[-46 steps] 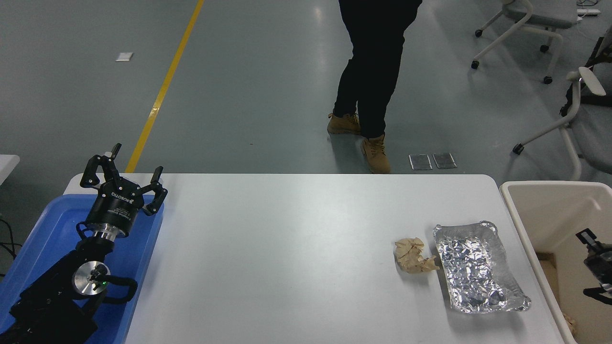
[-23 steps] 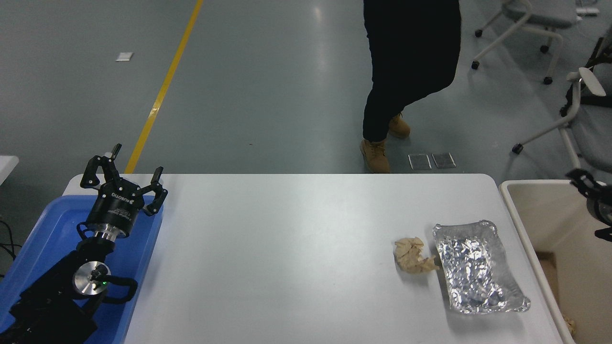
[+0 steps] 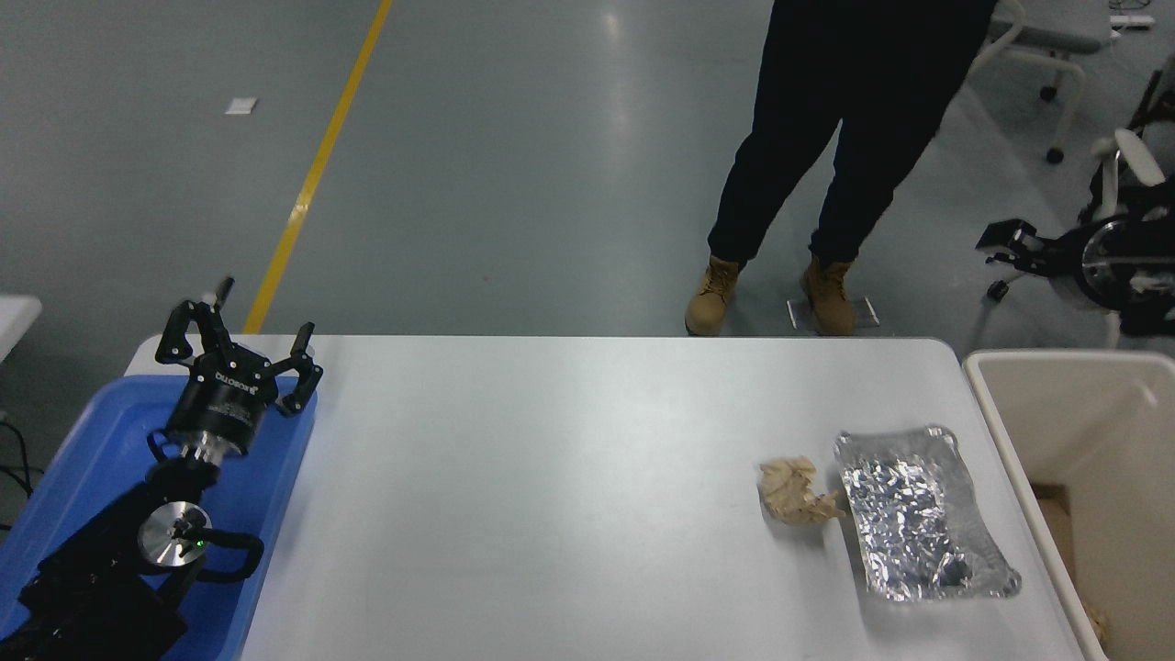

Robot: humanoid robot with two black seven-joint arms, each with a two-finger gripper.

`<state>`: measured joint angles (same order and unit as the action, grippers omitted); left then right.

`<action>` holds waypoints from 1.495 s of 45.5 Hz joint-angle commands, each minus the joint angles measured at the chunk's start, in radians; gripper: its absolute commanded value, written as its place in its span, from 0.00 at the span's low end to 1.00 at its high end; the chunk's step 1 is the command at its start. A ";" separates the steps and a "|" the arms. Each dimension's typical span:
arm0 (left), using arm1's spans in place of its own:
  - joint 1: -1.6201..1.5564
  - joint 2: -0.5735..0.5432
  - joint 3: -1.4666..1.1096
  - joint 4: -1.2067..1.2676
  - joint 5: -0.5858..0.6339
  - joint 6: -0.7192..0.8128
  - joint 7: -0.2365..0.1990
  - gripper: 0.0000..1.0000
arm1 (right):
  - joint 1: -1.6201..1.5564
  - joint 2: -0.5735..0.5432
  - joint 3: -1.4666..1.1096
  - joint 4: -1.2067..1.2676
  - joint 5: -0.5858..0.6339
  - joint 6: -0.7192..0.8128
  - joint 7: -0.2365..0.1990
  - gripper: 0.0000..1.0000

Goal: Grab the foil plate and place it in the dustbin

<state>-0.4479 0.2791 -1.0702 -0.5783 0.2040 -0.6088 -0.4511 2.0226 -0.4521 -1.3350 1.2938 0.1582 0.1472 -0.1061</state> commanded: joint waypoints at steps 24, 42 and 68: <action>0.000 0.000 0.000 0.000 0.002 0.000 -0.001 0.98 | 0.430 0.020 0.076 0.335 -0.003 0.406 0.003 1.00; 0.000 0.000 0.001 0.002 0.000 0.000 -0.001 0.98 | 0.412 0.076 0.080 0.325 -0.017 0.405 -0.001 1.00; 0.000 0.000 0.001 0.000 0.000 0.001 -0.001 0.98 | -0.135 0.072 0.083 0.085 -0.233 0.175 0.003 1.00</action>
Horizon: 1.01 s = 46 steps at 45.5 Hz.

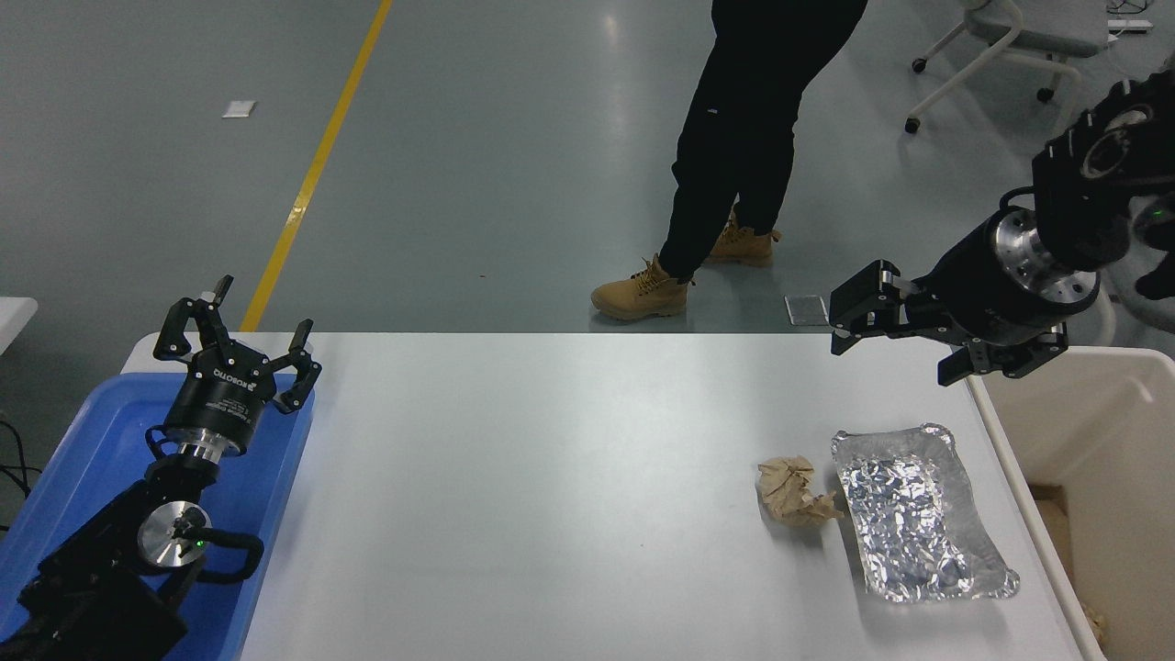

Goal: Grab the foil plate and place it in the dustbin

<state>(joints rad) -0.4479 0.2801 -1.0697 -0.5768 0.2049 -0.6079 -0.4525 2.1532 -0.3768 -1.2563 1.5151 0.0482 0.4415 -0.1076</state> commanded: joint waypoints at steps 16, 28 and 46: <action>0.000 0.001 0.000 0.000 0.001 0.000 0.000 0.98 | -0.703 -0.002 0.124 -0.457 -0.264 -0.216 0.009 1.00; 0.000 0.001 0.000 0.000 0.001 0.000 0.000 0.98 | -0.912 -0.004 0.212 -0.589 -0.372 -0.291 0.011 1.00; 0.000 0.001 -0.001 0.000 -0.001 0.000 0.000 0.98 | -1.023 -0.019 0.239 -0.668 -0.380 -0.348 0.019 1.00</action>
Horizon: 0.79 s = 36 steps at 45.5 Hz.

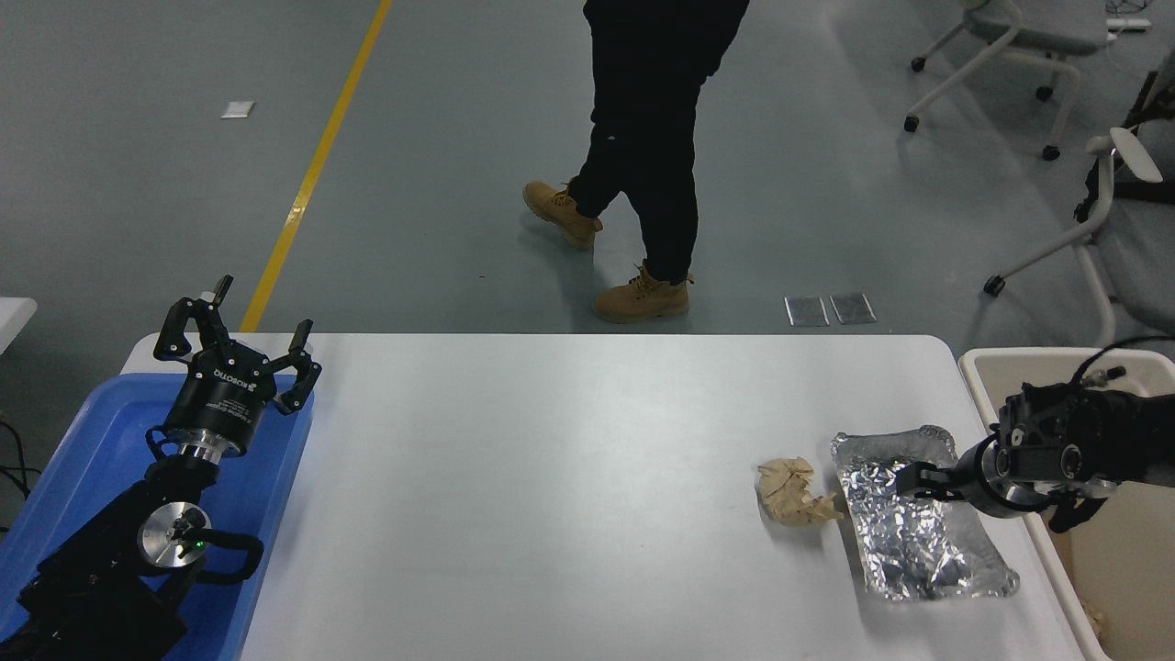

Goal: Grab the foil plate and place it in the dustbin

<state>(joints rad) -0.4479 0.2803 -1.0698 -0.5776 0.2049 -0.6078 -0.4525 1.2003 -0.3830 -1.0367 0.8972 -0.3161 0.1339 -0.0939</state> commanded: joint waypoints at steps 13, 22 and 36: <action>0.000 -0.001 -0.001 0.001 -0.001 -0.001 0.000 0.98 | -0.106 -0.024 0.020 -0.095 -0.015 -0.092 0.005 0.84; 0.000 0.000 0.001 0.001 0.001 0.000 0.000 0.98 | -0.113 -0.024 0.033 -0.084 -0.015 -0.097 0.028 0.49; 0.000 0.000 -0.001 0.001 -0.001 -0.001 0.000 0.98 | -0.113 -0.024 0.122 -0.053 -0.015 -0.096 0.056 0.13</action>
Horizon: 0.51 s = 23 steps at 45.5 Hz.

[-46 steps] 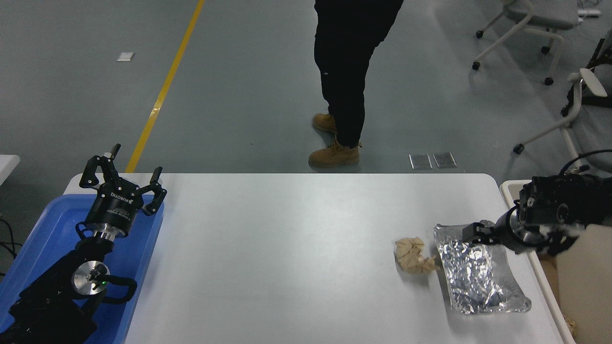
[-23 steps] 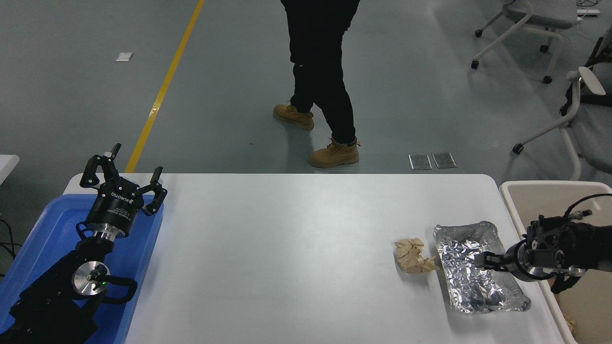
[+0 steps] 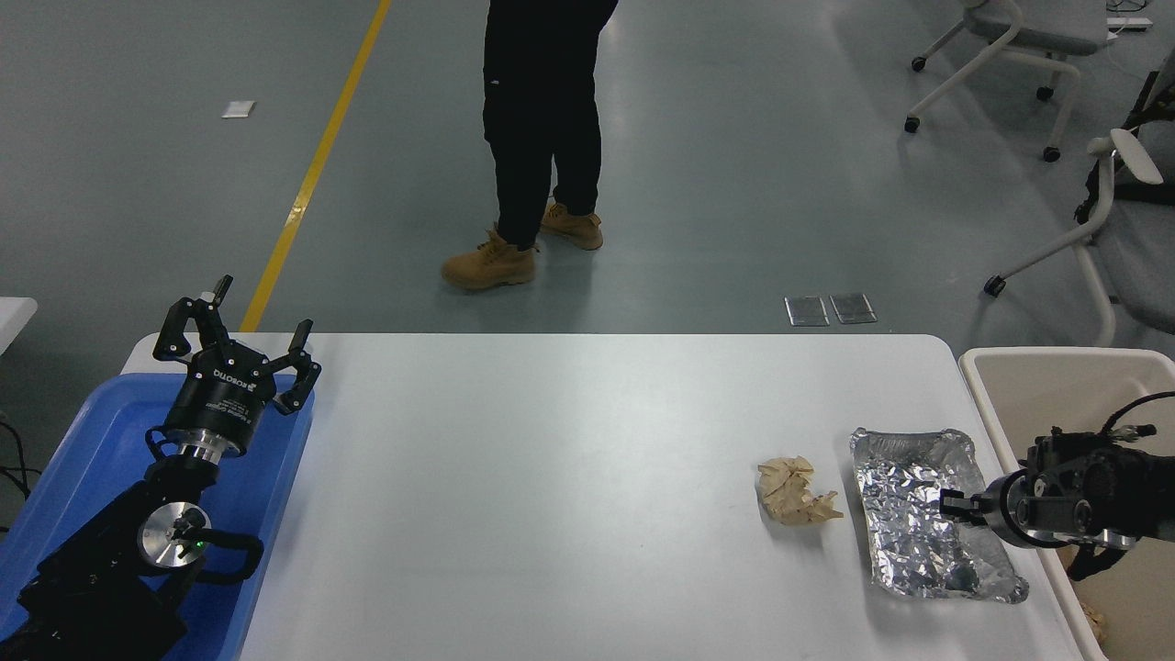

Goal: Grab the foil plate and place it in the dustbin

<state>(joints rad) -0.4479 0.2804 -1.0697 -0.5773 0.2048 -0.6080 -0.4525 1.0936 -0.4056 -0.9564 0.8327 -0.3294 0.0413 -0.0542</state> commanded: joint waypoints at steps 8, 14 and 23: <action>0.000 0.000 -0.001 -0.001 -0.001 0.001 0.000 0.98 | 0.002 -0.021 0.041 0.011 -0.051 -0.003 0.014 0.00; 0.000 0.000 -0.001 0.001 -0.001 -0.001 0.000 0.98 | 0.018 -0.035 0.042 0.017 -0.054 -0.003 0.016 0.00; 0.000 0.000 0.001 -0.001 0.001 -0.001 0.000 0.98 | 0.092 -0.087 0.042 0.078 -0.057 -0.003 0.016 0.00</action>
<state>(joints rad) -0.4479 0.2804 -1.0701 -0.5780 0.2048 -0.6087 -0.4525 1.1204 -0.4436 -0.9180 0.8588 -0.3755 0.0385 -0.0396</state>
